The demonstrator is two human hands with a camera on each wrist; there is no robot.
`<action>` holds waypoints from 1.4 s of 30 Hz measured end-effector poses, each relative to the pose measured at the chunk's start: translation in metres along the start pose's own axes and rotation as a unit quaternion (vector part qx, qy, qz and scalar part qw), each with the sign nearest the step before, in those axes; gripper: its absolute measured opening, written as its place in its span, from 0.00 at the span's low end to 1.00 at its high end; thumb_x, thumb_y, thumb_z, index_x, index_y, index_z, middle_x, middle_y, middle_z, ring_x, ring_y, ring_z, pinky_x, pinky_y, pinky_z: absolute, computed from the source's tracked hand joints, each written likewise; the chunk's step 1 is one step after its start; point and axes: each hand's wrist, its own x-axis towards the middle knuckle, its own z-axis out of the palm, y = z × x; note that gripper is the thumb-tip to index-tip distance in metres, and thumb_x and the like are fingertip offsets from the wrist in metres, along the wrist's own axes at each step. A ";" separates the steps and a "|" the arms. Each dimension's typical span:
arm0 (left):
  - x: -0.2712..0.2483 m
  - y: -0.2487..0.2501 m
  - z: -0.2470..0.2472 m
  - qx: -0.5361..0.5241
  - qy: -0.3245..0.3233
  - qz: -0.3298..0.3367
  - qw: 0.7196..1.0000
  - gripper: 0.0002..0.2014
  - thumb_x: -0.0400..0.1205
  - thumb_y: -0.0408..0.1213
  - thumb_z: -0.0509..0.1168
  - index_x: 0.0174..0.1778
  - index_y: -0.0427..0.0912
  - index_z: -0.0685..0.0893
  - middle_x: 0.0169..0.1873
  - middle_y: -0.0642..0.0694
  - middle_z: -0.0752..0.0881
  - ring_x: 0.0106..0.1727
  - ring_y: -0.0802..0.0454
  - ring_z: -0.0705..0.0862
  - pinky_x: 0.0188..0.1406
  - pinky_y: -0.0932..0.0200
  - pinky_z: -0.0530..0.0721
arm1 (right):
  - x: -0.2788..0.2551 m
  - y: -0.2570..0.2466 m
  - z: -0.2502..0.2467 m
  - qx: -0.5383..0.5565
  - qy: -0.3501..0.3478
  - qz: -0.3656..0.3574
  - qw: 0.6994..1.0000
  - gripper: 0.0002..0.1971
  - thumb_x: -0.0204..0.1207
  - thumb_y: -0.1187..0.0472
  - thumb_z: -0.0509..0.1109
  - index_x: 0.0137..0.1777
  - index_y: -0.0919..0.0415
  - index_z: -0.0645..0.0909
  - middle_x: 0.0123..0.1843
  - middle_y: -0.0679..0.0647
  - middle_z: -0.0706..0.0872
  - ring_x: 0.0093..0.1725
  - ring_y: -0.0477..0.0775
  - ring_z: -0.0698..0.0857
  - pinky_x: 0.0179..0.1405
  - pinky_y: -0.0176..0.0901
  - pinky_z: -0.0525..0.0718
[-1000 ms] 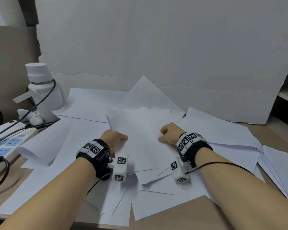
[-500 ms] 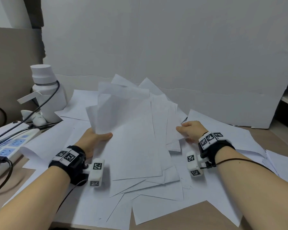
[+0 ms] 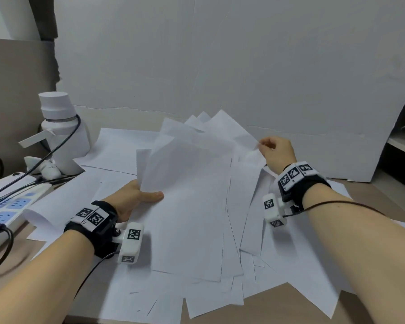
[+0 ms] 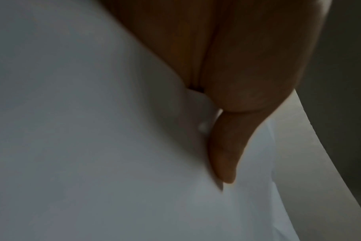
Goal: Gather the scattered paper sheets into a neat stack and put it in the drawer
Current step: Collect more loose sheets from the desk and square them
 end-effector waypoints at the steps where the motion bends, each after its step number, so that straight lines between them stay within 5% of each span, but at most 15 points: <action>1: -0.001 0.002 0.000 0.001 -0.016 -0.010 1.000 0.24 0.67 0.26 0.81 0.60 0.35 0.86 0.51 0.33 0.92 0.46 0.40 0.92 0.41 0.50 0.91 | 0.006 -0.005 0.000 0.010 -0.027 -0.004 1.000 0.08 0.81 0.66 0.69 0.42 0.54 0.85 0.40 0.53 0.86 0.42 0.56 0.84 0.40 0.45 0.84; 4: -0.003 0.006 0.000 -0.003 -0.037 -0.032 0.999 0.20 0.71 0.26 0.76 0.60 0.33 0.86 0.51 0.32 0.91 0.46 0.38 0.92 0.41 0.48 0.91 | 0.018 -0.018 0.002 0.035 -0.072 -0.005 0.997 0.11 0.81 0.68 0.69 0.40 0.52 0.83 0.39 0.51 0.86 0.41 0.56 0.84 0.42 0.50 0.86; 7: -0.003 0.005 -0.003 -0.009 -0.014 -0.021 1.000 0.29 0.64 0.29 0.83 0.63 0.33 0.85 0.56 0.29 0.90 0.49 0.37 0.92 0.43 0.48 0.91 | 0.021 -0.022 0.003 0.097 -0.075 0.020 0.992 0.03 0.80 0.60 0.73 0.52 0.55 0.84 0.48 0.54 0.88 0.48 0.55 0.86 0.48 0.49 0.87; 10: -0.004 0.000 -0.012 -0.039 0.030 0.001 0.999 0.32 0.61 0.32 0.82 0.63 0.34 0.85 0.58 0.29 0.89 0.48 0.39 0.92 0.42 0.50 0.91 | 0.015 -0.013 0.000 0.126 -0.159 0.129 0.971 0.29 0.71 0.44 0.78 0.67 0.59 0.81 0.60 0.56 0.85 0.56 0.54 0.84 0.51 0.48 0.83; 14: -0.007 -0.005 -0.021 -0.078 0.040 -0.003 0.996 0.29 0.68 0.30 0.74 0.67 0.33 0.83 0.60 0.29 0.88 0.54 0.34 0.91 0.50 0.44 0.91 | 0.003 0.000 -0.001 0.136 -0.283 0.201 0.928 0.19 0.78 0.58 0.76 0.65 0.65 0.82 0.58 0.60 0.88 0.51 0.59 0.88 0.47 0.50 0.89; 18: -0.006 -0.005 -0.021 -0.101 0.038 -0.013 0.994 0.28 0.72 0.28 0.74 0.70 0.33 0.82 0.62 0.27 0.87 0.58 0.30 0.89 0.57 0.37 0.88 | 0.002 0.004 0.004 0.139 -0.259 0.180 0.939 0.11 0.80 0.65 0.73 0.59 0.67 0.83 0.56 0.66 0.89 0.52 0.64 0.87 0.57 0.61 0.88; 23: 0.000 0.002 -0.012 -0.150 0.079 -0.009 0.985 0.16 0.86 0.26 0.62 0.69 0.37 0.82 0.54 0.35 0.92 0.49 0.40 0.93 0.39 0.48 0.92 | -0.003 0.000 0.006 0.212 -0.146 0.146 0.955 0.06 0.81 0.69 0.70 0.54 0.72 0.83 0.45 0.63 0.88 0.39 0.56 0.90 0.34 0.47 0.92; 29: 0.001 0.005 -0.001 -0.190 0.115 -0.031 0.975 0.16 0.87 0.31 0.64 0.70 0.33 0.83 0.60 0.33 0.90 0.46 0.39 0.93 0.36 0.49 0.92 | 0.001 0.007 -0.002 0.195 -0.031 0.139 0.970 0.10 0.81 0.67 0.71 0.37 0.67 0.81 0.40 0.62 0.85 0.39 0.59 0.85 0.42 0.53 0.89; 34: -0.007 0.011 0.018 -0.190 0.104 -0.039 0.975 0.09 0.89 0.31 0.61 0.58 0.31 0.85 0.38 0.39 0.94 0.34 0.46 0.93 0.24 0.57 0.88 | 0.005 0.013 -0.015 0.175 0.034 0.133 0.975 0.09 0.77 0.64 0.74 0.38 0.67 0.79 0.39 0.60 0.80 0.38 0.57 0.78 0.38 0.52 0.80; 37: -0.008 0.008 0.026 -0.247 0.083 -0.078 0.962 0.15 0.87 0.40 0.64 0.61 0.32 0.87 0.51 0.34 0.92 0.45 0.37 0.94 0.38 0.44 0.93 | 0.005 0.009 -0.015 0.223 0.053 0.147 0.962 0.14 0.78 0.65 0.74 0.44 0.80 0.80 0.42 0.62 0.83 0.40 0.58 0.81 0.41 0.54 0.82; 40: -0.009 0.003 0.040 -0.275 0.078 -0.102 0.953 0.17 0.85 0.43 0.67 0.61 0.32 0.88 0.58 0.32 0.90 0.54 0.33 0.92 0.55 0.36 0.90 | -0.003 -0.001 -0.010 0.282 -0.010 0.154 0.947 0.05 0.80 0.67 0.72 0.47 0.70 0.83 0.49 0.66 0.88 0.45 0.63 0.88 0.48 0.59 0.89; 42: -0.011 0.001 0.052 -0.256 0.054 -0.115 0.958 0.18 0.85 0.41 0.68 0.63 0.31 0.87 0.61 0.31 0.89 0.60 0.31 0.89 0.64 0.35 0.84 | -0.007 -0.008 -0.007 0.276 -0.050 0.145 0.949 0.04 0.81 0.67 0.71 0.46 0.68 0.82 0.45 0.65 0.88 0.41 0.62 0.88 0.40 0.54 0.90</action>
